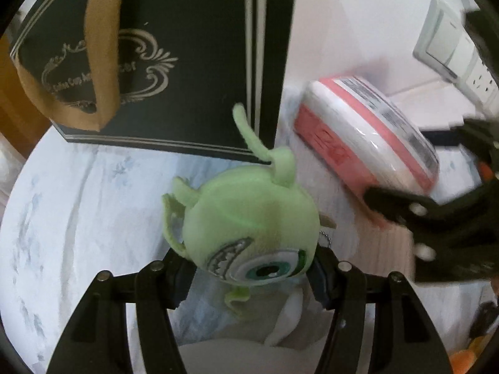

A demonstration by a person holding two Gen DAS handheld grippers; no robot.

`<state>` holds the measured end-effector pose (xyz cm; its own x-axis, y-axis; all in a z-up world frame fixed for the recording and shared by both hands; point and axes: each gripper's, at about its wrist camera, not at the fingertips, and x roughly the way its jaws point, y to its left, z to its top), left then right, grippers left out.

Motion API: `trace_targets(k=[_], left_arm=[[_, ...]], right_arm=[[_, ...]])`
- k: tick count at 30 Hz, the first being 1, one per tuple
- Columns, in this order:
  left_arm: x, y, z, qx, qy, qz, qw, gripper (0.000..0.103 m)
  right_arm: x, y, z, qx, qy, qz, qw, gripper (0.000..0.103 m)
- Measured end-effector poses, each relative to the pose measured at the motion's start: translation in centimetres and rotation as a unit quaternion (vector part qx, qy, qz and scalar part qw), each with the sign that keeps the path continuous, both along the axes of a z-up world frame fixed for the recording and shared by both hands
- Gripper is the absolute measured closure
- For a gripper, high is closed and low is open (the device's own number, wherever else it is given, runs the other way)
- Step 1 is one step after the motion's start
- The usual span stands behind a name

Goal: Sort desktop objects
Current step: 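Close the left tool on the green plush while the right tool grasps the tissue pack, then lift the plush and tissue pack with both tools and carry them over the crate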

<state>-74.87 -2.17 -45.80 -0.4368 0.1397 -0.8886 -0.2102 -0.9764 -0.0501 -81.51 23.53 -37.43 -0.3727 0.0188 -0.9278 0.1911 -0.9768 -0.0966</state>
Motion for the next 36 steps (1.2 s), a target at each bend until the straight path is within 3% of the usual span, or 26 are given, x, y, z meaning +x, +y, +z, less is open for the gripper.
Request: trace_targets(k=[2, 7, 9, 13, 19, 23, 24, 25, 27, 28, 32, 36], left_arm=[[0.2, -0.2, -0.1, 0.005, -0.001, 0.001, 1.0, 0.043], [0.6, -0.2, -0.4, -0.007, 0.0, -0.004, 1.0, 0.043], [0.9, -0.4, -0.4, -0.006, -0.001, -0.001, 1.0, 0.043], [2.0, -0.9, 0.7, -0.005, 0.008, 0.002, 1.0, 0.043], [6.1, -1.7, 5.8, 0.009, 0.037, -0.005, 0.9993, 0.043], [10.6, -1.4, 11.4, 0.022, 0.072, -0.02, 0.997, 0.043], [10.9, -2.2, 13.2, 0.026, 0.081, -0.026, 0.996, 0.043], [8.2, -1.0, 15.0, 0.03, 0.091, -0.031, 0.9949, 0.043], [10.6, -2.2, 18.6, 0.039, 0.113, -0.037, 0.9921, 0.043], [8.9, -2.5, 20.8, 0.044, 0.123, -0.042, 0.9905, 0.043], [15.8, -3.2, 25.4, 0.064, 0.158, -0.058, 0.9838, 0.043], [22.1, -2.8, 29.6, 0.081, 0.168, -0.085, 0.9787, 0.043]], right_arm=[[0.1, 0.1, 0.2, -0.004, 0.001, -0.01, 1.0, 0.0], [-1.9, -0.6, -1.1, 0.0, -0.004, -0.036, 0.999, 0.0], [-1.9, -1.1, -2.2, 0.0, -0.018, -0.046, 0.999, 0.011], [-0.4, -1.7, -1.0, 0.011, 0.0, -0.059, 0.998, 0.012], [3.7, -2.9, 5.3, 0.016, 0.033, -0.069, 0.997, 0.012], [7.8, -4.5, 11.7, 0.034, 0.073, -0.079, 0.994, 0.012], [9.2, -5.1, 13.6, 0.036, 0.083, -0.081, 0.993, 0.012], [10.7, -5.7, 15.6, 0.032, 0.092, -0.085, 0.992, 0.012], [8.7, -4.9, 18.3, 0.032, 0.108, -0.09, 0.99, 0.012], [10.0, -5.2, 19.9, 0.036, 0.119, -0.094, 0.988, 0.012], [16.9, -8.4, 26.3, 0.057, 0.165, -0.115, 0.978, 0.012], [26.1, -10.0, 28.4, 0.06, 0.189, -0.15, 0.969, 0.012]])
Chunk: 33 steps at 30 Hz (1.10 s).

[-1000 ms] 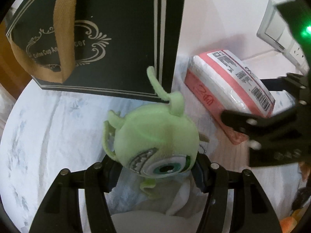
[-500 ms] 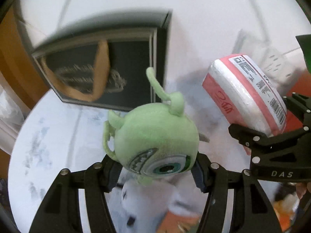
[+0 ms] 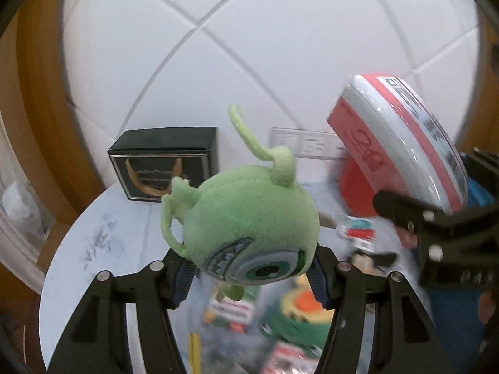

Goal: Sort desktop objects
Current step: 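Lift the plush and tissue pack with both tools and carry them over the crate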

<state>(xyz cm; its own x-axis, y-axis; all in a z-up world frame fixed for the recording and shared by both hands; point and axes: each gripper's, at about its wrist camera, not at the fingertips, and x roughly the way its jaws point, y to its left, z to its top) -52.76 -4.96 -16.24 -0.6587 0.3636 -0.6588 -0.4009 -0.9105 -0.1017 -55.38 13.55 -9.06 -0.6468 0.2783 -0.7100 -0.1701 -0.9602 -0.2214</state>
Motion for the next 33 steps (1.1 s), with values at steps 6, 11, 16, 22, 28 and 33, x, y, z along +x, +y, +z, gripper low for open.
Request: trace_targets(k=[6, 11, 16, 22, 28, 33], left_arm=[[9.4, 1.9, 4.7, 0.012, 0.013, -0.047, 0.9988, 0.043], [15.9, 4.5, 7.6, 0.015, 0.03, -0.093, 0.9951, 0.043], [23.8, 8.4, 10.3, 0.018, 0.045, -0.146, 0.9881, 0.043], [33.9, 15.3, 12.6, 0.026, 0.065, -0.212, 0.9747, 0.043], [42.6, 23.5, 13.7, 0.036, 0.072, -0.221, 0.972, 0.043], [46.8, 30.5, 13.7, 0.014, 0.063, -0.212, 0.9752, 0.043]], right_arm=[[7.5, 1.3, 1.7, 0.033, 0.015, -0.058, 0.998, 0.012], [16.6, 1.7, 4.7, 0.055, 0.038, -0.108, 0.992, 0.012], [24.6, 3.0, 6.7, 0.063, 0.072, -0.151, 0.984, 0.012], [34.8, 6.5, 7.9, 0.075, 0.089, -0.196, 0.974, 0.012], [45.8, 14.9, 8.3, 0.082, 0.078, -0.221, 0.969, 0.012], [51.8, 21.4, 7.8, 0.089, 0.051, -0.207, 0.973, 0.012]])
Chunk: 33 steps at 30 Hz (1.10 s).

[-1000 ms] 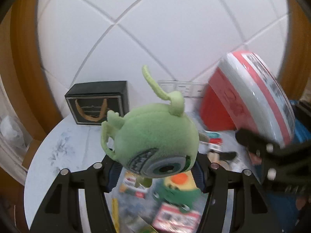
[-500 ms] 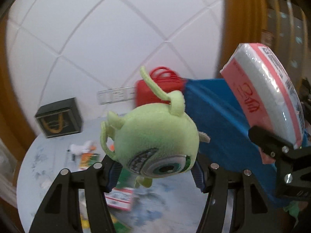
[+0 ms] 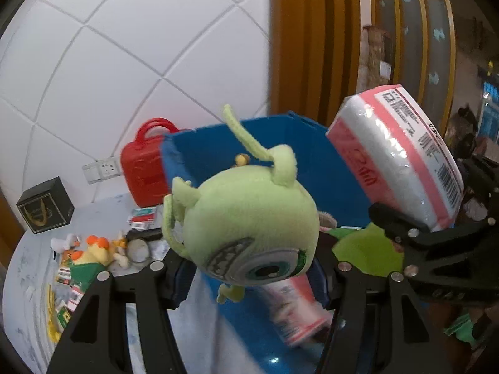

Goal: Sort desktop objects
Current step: 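Lift the plush and tissue pack with both tools and carry them over the crate, then open both tools to drop the plush and tissue pack into the crate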

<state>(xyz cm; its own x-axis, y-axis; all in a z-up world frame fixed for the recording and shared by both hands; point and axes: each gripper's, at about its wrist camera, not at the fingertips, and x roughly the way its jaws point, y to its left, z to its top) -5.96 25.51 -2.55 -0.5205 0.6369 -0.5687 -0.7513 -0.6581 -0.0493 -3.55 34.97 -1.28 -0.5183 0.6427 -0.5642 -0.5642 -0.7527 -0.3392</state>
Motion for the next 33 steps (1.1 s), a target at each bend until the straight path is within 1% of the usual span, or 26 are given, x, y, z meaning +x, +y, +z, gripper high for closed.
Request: trace_targets(k=[1, 2, 3, 4, 5, 6, 7, 9, 13, 14, 16, 17, 18, 19, 21, 23, 25, 28, 32, 33], left_arm=[[0.5, 1.4, -0.3, -0.008, -0.007, 0.004, 0.9999, 0.043], [0.9, 2.3, -0.5, -0.017, -0.014, 0.005, 0.9998, 0.043], [1.3, 3.0, -0.7, -0.024, -0.017, 0.006, 0.9995, 0.043], [1.5, 3.8, -1.0, -0.035, -0.016, 0.009, 0.9992, 0.043], [1.8, 4.6, -1.2, -0.053, -0.013, 0.015, 0.9984, 0.043], [2.0, 5.0, -1.1, -0.066, -0.001, 0.022, 0.9975, 0.043], [2.1, 5.1, -0.9, -0.068, 0.004, 0.027, 0.9974, 0.043], [2.0, 5.2, -0.9, -0.073, -0.007, 0.031, 0.9968, 0.043], [2.3, 5.6, -1.1, -0.088, -0.006, 0.035, 0.9954, 0.042], [2.4, 5.6, -1.0, -0.091, -0.004, 0.037, 0.9952, 0.039], [2.4, 5.6, -1.1, -0.095, -0.006, 0.039, 0.9947, 0.029], [2.4, 5.4, -1.1, -0.096, -0.007, 0.043, 0.9944, 0.019], [2.4, 5.1, -1.0, -0.094, -0.006, 0.049, 0.9943, 0.015], [2.4, 5.1, -1.1, -0.093, -0.005, 0.052, 0.9943, 0.012], [2.5, 4.7, -1.0, -0.088, -0.004, 0.055, 0.9946, 0.004], [2.9, 4.4, -0.9, -0.082, 0.007, 0.06, 0.9948, 0.003], [3.2, 3.9, -0.6, -0.078, 0.016, 0.067, 0.9945, 0.003], [3.7, 2.9, 0.1, -0.061, 0.018, 0.08, 0.9948, 0.003], [4.6, 0.9, 1.1, -0.012, -0.006, 0.056, 0.9983, 0.003], [4.8, 0.6, 1.3, -0.008, -0.01, 0.055, 0.9984, 0.003]], right_arm=[[2.8, 0.9, 0.9, -0.003, -0.003, -0.002, 1.0, 0.012], [3.0, 2.2, 1.0, -0.009, -0.006, -0.001, 1.0, 0.012], [3.6, 2.7, 0.2, -0.014, -0.008, 0.001, 1.0, 0.012], [3.7, 3.8, -2.0, -0.021, -0.01, 0.005, 1.0, 0.012], [4.2, 5.0, -3.0, -0.026, -0.013, 0.01, 1.0, 0.012], [4.3, 5.8, -3.2, -0.027, -0.014, 0.011, 0.999, 0.012], [4.4, 6.7, -3.2, -0.028, -0.015, 0.013, 0.999, 0.012], [4.4, 8.3, -3.5, -0.033, -0.015, 0.014, 0.999, 0.012], [4.2, 8.5, -4.4, -0.029, -0.022, 0.018, 0.999, 0.012], [4.1, 8.5, -4.6, -0.024, -0.026, 0.02, 0.999, 0.012], [3.9, 8.4, -4.5, -0.019, -0.03, 0.019, 0.999, 0.012], [4.3, 8.4, -4.5, -0.02, -0.027, 0.02, 0.999, 0.009], [4.4, 8.4, -4.4, -0.019, -0.024, 0.016, 0.999, 0.002], [4.7, 8.1, -4.4, -0.017, -0.022, 0.012, 1.0, 0.0], [5.4, 8.2, -4.1, -0.018, -0.015, 0.01, 1.0, 0.0], [6.1, 8.5, -3.7, -0.027, -0.014, 0.011, 0.999, 0.0], [6.7, 8.4, -3.4, -0.024, -0.014, 0.007, 1.0, 0.0], [8.2, 7.6, -2.9, -0.034, -0.005, 0.01, 0.999, 0.0], [10.2, 6.2, -2.4, -0.048, 0.003, 0.019, 0.999, 0.0], [10.8, 5.9, -2.2, -0.051, 0.005, 0.021, 0.998, 0.0]])
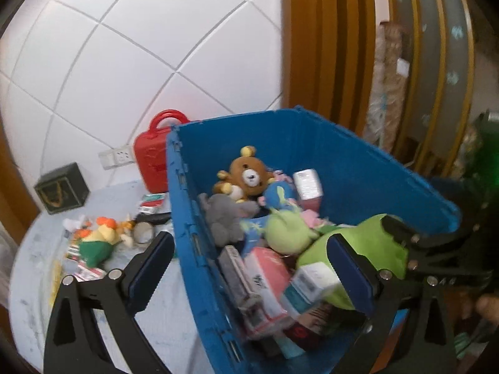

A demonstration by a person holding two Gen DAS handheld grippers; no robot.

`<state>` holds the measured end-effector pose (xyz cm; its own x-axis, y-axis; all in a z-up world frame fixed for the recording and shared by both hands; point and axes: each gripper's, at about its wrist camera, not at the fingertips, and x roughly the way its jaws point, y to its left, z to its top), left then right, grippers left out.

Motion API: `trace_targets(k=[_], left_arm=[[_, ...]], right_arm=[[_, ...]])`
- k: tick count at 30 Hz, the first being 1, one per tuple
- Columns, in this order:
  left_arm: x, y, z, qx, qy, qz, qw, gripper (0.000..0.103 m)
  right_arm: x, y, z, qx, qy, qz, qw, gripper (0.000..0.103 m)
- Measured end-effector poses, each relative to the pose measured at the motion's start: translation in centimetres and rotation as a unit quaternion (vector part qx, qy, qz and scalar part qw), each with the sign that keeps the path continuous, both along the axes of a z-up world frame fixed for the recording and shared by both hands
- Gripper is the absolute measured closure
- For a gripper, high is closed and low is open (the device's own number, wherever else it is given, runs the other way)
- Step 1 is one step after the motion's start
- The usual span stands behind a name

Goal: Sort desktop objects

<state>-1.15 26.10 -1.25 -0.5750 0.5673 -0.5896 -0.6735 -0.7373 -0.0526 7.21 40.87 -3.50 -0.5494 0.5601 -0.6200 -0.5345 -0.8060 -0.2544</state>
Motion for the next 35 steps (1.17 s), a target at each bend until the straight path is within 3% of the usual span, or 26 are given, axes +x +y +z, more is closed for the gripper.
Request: trace_targets(k=[6, 9, 16, 35], left_arm=[[2.0, -0.8, 0.5, -0.022, 0.035, 0.005, 0.9991, 0.003], [2.4, -1.2, 0.7, -0.009, 0.014, -0.008, 0.9998, 0.003], [2.7, -1.7, 0.8, -0.015, 0.009, 0.001, 0.9998, 0.003], [3.3, -2.0, 1.4, -0.011, 0.017, 0.003, 0.9998, 0.003]], right_arm=[[2.1, -2.0, 1.0, -0.01, 0.015, 0.004, 1.0, 0.0], [2.8, -3.2, 1.3, -0.005, 0.013, 0.004, 1.0, 0.0], [3.2, -4.0, 1.9, -0.002, 0.019, -0.006, 1.0, 0.0], [3.1, -4.0, 2.5, -0.003, 0.025, -0.016, 1.0, 0.0]])
